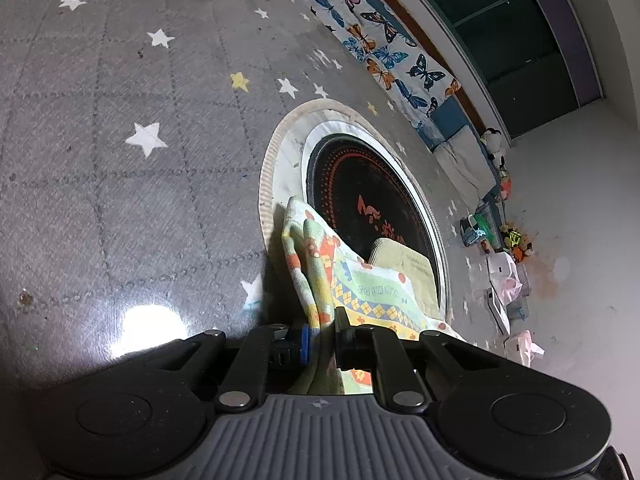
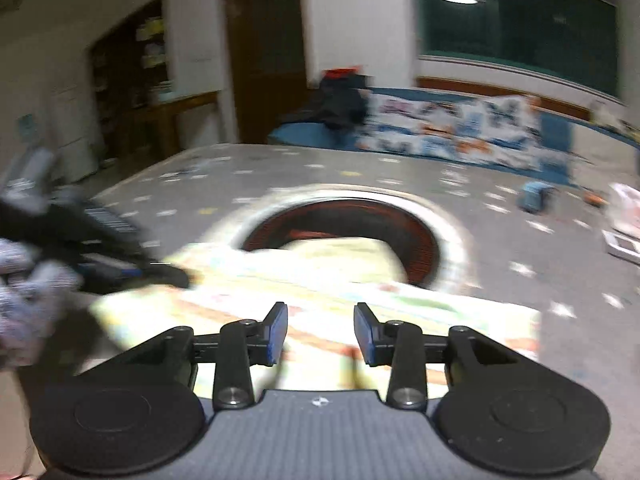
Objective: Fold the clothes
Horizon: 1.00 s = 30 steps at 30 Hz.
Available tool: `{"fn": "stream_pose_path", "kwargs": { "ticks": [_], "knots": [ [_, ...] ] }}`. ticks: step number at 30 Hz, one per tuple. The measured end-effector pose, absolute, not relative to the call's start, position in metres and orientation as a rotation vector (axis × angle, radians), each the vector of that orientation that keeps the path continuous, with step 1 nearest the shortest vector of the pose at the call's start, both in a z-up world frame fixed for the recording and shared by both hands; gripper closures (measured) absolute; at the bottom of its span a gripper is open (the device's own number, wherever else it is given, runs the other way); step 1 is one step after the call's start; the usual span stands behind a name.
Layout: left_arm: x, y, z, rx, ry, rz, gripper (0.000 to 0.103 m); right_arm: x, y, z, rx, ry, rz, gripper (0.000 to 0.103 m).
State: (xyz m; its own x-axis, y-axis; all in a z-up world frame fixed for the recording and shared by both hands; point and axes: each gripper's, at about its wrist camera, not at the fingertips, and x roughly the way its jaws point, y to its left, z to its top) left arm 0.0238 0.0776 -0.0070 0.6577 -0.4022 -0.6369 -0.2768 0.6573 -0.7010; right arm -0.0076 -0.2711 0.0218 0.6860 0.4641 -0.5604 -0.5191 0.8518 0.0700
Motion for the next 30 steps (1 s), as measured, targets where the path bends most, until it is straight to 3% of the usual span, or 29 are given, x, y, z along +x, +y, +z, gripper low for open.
{"fn": "stream_pose_path", "kwargs": {
  "ticks": [8, 17, 22, 24, 30],
  "knots": [
    [0.025, 0.075, -0.004, -0.852, 0.886, -0.082, 0.091, 0.037, -0.343, -0.007, -0.014, 0.654, 0.278, 0.053],
    [0.030, 0.073, -0.003, -0.837, 0.901, -0.091, 0.091, 0.051, -0.360, -0.020, 0.072, 0.675, 0.278, 0.050],
    [0.030, 0.069, 0.000, -0.793, 0.894, -0.093, 0.092, 0.047, -0.342, -0.018, 0.058, 0.669, 0.315, 0.088],
    [0.029, 0.066, 0.005, -0.772, 0.883, -0.099, 0.093, 0.044, -0.341, -0.016, 0.070, 0.659, 0.315, 0.093],
    [0.035, 0.051, 0.031, -0.712, 0.841, -0.151, 0.094, 0.030, -0.347, 0.009, 0.076, 0.580, 0.321, 0.094]
  ]
}}
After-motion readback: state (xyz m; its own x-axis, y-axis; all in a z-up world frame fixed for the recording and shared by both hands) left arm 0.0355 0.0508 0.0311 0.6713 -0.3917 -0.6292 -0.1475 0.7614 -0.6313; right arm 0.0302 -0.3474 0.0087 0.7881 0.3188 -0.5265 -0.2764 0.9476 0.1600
